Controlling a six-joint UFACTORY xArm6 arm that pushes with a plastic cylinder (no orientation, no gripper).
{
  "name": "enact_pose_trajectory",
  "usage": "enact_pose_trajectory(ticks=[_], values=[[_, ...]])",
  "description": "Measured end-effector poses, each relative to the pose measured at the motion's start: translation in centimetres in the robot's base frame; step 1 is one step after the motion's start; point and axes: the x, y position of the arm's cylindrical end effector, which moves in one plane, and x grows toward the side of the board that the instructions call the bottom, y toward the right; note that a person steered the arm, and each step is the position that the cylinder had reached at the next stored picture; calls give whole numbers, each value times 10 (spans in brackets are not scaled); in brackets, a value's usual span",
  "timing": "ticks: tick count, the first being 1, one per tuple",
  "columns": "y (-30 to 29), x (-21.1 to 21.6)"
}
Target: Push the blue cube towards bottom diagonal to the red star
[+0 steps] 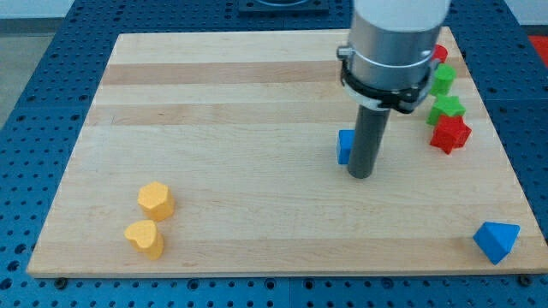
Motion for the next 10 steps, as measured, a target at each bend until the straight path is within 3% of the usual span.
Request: enact_pose_trajectory(ticks=[2,4,5,8,10], values=[[-10,0],[-89,24],[-89,-21],[-22,-39],[13,-15]])
